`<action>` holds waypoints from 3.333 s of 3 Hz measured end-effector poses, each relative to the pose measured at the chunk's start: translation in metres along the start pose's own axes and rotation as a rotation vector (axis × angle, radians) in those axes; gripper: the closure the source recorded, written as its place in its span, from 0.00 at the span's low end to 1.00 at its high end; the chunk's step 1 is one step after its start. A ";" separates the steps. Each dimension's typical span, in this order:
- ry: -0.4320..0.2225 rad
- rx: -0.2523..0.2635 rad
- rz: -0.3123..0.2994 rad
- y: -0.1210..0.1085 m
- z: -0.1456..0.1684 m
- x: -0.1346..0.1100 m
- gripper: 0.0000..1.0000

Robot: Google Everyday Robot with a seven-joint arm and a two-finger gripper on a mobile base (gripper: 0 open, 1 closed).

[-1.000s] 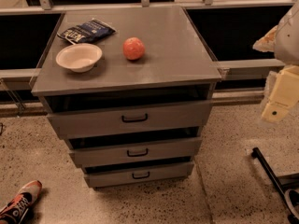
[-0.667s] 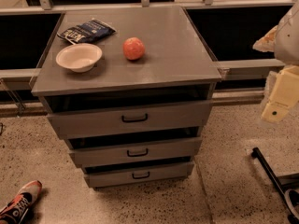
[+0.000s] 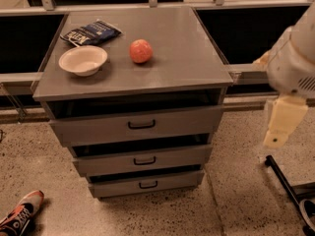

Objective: Open top drawer

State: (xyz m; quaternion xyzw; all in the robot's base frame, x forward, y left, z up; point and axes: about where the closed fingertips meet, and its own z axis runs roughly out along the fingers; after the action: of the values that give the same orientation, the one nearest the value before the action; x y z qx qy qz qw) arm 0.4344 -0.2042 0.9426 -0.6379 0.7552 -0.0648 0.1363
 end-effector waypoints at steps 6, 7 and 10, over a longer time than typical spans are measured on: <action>-0.159 -0.098 -0.252 0.023 0.169 -0.063 0.00; -0.201 -0.059 -0.258 0.002 0.178 -0.082 0.00; -0.218 0.026 -0.280 -0.032 0.212 -0.106 0.00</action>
Offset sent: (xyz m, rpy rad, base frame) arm -0.0035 0.0068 -0.0500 -0.0297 -0.0055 0.0444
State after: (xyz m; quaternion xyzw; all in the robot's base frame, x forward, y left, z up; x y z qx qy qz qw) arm 0.5420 -0.0898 0.7622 -0.7383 0.6387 -0.0235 0.2154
